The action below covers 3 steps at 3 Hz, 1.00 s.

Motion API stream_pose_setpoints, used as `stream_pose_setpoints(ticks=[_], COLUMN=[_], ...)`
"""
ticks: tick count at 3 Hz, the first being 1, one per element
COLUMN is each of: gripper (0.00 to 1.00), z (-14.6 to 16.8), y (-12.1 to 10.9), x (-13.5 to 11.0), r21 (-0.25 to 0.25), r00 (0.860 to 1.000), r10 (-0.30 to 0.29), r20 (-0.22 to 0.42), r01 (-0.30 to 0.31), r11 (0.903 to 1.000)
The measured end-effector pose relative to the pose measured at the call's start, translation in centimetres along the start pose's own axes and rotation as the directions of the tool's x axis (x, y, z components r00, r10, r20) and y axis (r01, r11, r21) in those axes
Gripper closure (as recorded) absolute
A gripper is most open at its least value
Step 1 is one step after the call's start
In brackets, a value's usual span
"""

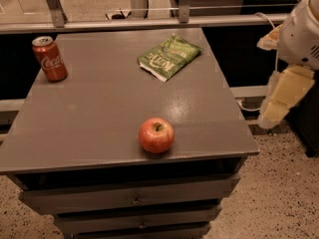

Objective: Pick coke can

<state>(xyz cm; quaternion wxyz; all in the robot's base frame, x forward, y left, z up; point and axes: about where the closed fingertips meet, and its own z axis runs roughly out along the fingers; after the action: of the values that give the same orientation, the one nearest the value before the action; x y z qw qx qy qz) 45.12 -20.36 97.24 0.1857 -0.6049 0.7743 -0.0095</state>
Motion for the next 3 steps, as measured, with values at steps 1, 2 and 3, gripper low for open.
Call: stream_pose_setpoints(ticks=[1,2,3], gripper=[0.00,0.00,0.00], z=[3.2,5.9,7.8], y=[-1.8,-3.3,-4.3], x=[-4.8,-11.0,-17.2], r21=[-0.039,-0.067,-0.110], r00=[0.984,0.936,0.871], r10=[-0.001,-0.005,0.030], r20=[0.177,0.351,0.490], r01=[0.008,0.030,0.028], r11=[0.9992,0.9973,0.9935])
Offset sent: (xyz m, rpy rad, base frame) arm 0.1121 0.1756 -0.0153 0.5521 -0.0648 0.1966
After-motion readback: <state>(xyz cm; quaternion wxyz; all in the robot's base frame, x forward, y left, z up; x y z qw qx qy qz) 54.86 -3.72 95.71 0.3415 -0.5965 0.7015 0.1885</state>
